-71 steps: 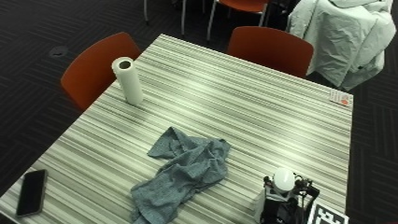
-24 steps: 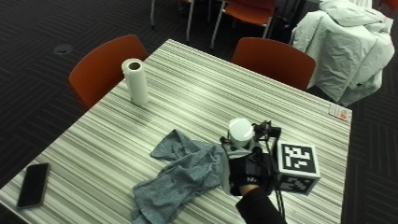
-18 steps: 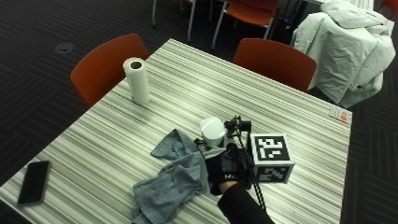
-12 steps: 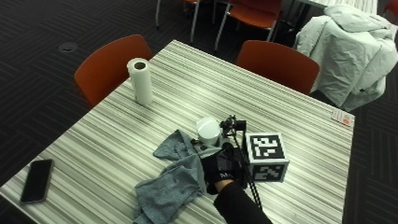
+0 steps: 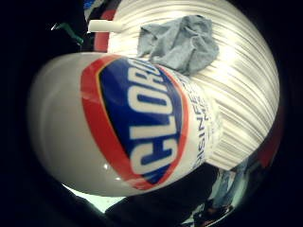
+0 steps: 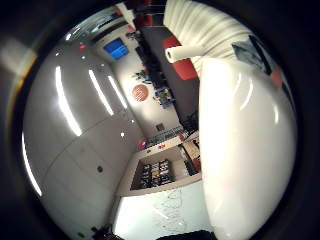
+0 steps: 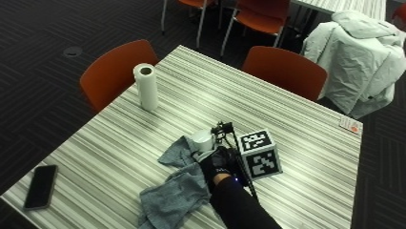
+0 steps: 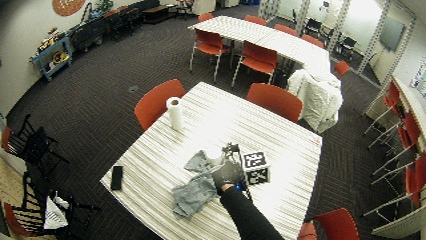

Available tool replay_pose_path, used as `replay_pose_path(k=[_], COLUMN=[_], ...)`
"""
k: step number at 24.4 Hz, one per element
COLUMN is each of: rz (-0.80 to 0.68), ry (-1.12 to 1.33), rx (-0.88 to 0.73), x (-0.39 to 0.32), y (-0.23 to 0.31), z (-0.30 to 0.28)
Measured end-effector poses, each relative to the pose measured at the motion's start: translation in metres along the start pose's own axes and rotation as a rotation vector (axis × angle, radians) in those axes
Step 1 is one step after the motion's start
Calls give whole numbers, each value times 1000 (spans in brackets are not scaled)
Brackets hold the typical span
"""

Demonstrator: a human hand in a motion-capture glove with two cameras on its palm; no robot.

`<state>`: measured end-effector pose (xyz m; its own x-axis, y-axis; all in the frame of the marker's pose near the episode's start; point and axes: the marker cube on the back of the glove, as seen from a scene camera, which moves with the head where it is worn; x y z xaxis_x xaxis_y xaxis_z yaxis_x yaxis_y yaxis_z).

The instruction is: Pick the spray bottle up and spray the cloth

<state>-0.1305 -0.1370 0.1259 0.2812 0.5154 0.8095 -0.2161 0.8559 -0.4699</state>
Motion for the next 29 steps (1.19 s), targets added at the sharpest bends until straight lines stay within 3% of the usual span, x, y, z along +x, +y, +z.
replay_pose_path(k=[8, 15, 29], rz=[366, 667, 657], ry=[154, 23, 55], rx=[-61, -200, -161], x=[54, 79, 92], y=[-15, -3, -5], z=[2, 5, 1])
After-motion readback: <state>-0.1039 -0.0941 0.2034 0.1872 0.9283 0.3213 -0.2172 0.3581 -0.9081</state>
